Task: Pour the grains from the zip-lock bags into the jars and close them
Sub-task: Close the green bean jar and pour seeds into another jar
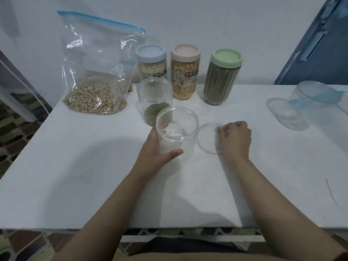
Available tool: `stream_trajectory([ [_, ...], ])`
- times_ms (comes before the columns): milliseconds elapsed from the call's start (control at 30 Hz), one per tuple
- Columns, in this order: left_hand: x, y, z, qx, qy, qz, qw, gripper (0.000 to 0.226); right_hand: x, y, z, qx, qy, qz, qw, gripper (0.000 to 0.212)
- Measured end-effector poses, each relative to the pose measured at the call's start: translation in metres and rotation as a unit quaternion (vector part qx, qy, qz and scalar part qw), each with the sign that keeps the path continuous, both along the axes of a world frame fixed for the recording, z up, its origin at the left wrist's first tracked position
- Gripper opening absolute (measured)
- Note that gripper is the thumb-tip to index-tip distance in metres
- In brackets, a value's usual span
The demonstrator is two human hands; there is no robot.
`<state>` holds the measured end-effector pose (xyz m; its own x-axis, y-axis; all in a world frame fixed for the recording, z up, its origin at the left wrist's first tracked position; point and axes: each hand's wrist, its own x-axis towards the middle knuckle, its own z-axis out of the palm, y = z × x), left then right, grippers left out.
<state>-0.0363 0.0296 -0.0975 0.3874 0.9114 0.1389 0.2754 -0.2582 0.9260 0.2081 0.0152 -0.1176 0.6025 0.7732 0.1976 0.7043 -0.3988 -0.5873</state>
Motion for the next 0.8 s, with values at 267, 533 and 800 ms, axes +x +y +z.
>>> stream_trajectory([
  [267, -0.002, -0.002, -0.005, 0.024, -0.042, 0.016, 0.999, 0.113, -0.017, -0.027, 0.035, 0.159, -0.054, 0.063, 0.984, 0.008],
  [533, -0.017, -0.032, 0.04, 0.181, -0.143, 0.218, 0.948, 0.028, -0.094, -0.069, 0.127, 0.295, -0.024, 0.25, 0.922, 0.004],
  [800, -0.072, 0.029, 0.093, 0.198, -0.164, 0.316, 0.913, 0.01, -0.189, 0.005, 0.156, 0.361, 0.141, 0.301, 0.871, 0.008],
])
